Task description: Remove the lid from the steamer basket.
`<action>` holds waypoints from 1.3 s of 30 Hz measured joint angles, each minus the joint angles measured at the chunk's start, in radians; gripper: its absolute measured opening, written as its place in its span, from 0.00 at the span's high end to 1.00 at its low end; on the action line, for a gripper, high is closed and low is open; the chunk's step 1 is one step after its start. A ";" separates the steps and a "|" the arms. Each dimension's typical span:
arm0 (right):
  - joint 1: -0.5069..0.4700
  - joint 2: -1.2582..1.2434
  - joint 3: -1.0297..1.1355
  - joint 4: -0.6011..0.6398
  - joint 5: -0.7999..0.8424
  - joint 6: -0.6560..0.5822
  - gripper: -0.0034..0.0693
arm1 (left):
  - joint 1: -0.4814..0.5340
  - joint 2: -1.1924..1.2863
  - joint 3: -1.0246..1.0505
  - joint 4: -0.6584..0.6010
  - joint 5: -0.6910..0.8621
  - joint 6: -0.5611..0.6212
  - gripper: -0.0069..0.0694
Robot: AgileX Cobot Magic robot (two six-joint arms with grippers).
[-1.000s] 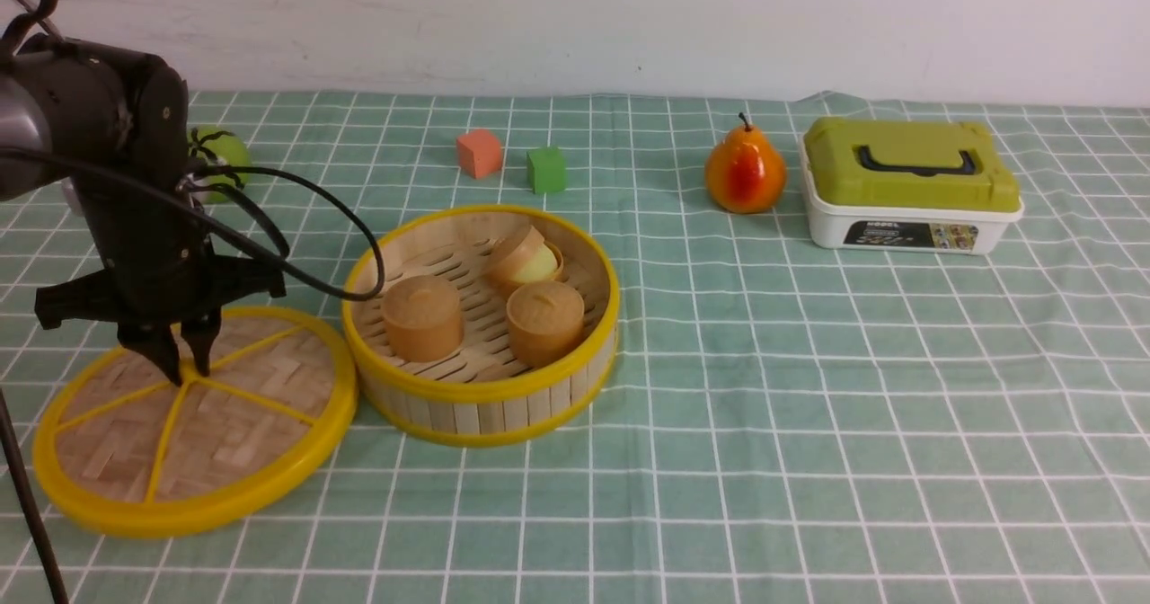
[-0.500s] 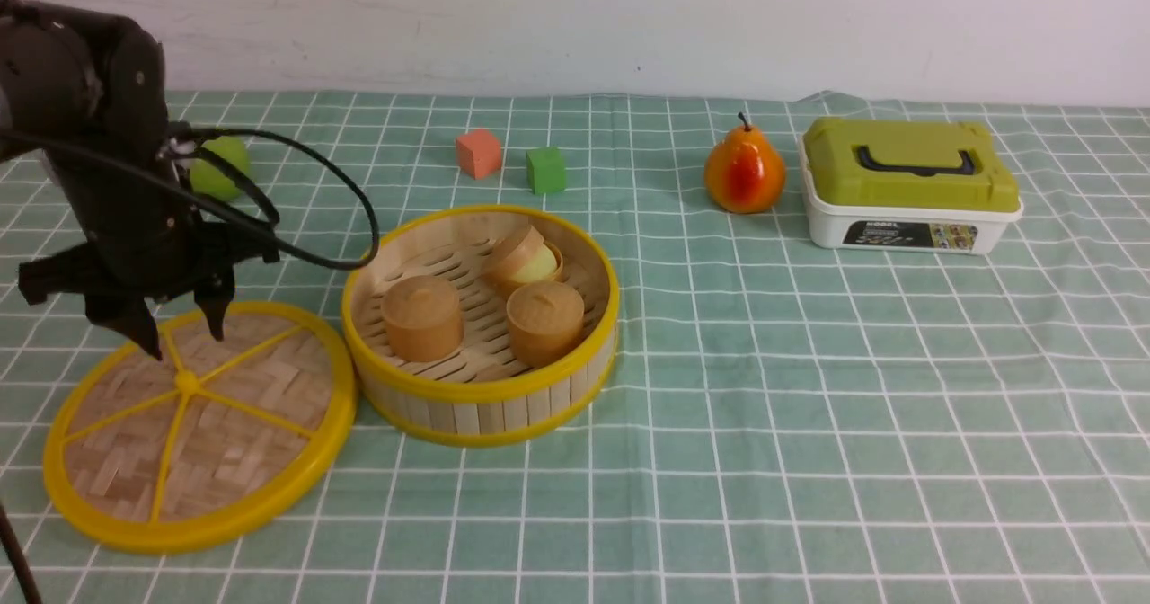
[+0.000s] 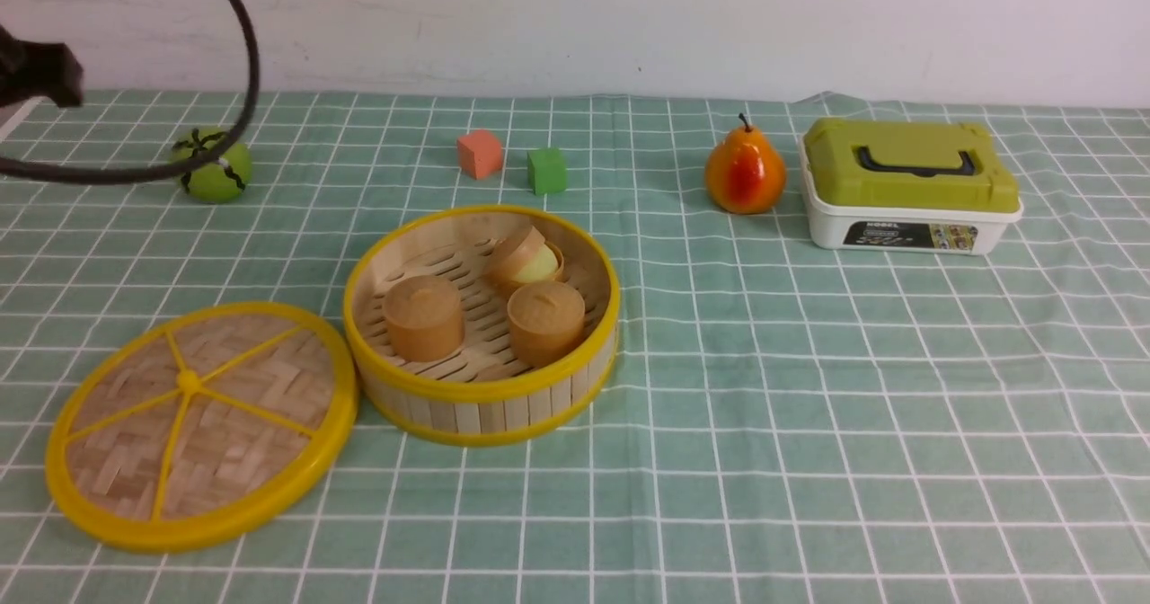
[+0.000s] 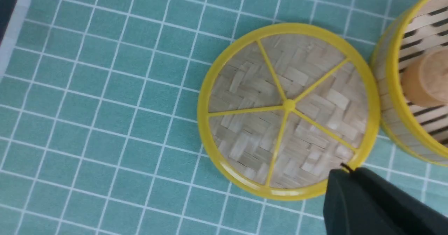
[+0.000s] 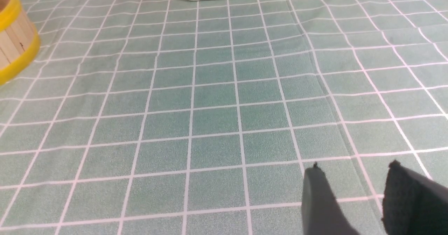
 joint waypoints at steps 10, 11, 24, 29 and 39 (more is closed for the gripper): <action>0.000 0.000 0.000 0.000 0.000 0.000 0.62 | 0.000 -0.514 0.556 -0.298 -0.353 0.085 0.93; 0.000 0.000 0.000 0.000 0.000 0.000 0.62 | 0.000 -0.577 0.647 -0.336 -0.400 0.107 0.93; 0.000 0.000 0.000 0.000 0.000 0.000 0.62 | 0.000 -0.952 1.201 -0.499 -0.865 0.143 0.93; 0.000 0.000 0.000 0.000 0.000 0.000 0.62 | 0.000 -0.953 1.275 -0.500 -0.867 0.144 0.93; 0.000 0.000 0.000 0.000 0.000 0.000 0.62 | 0.000 -0.953 1.304 -0.499 -0.874 0.147 0.93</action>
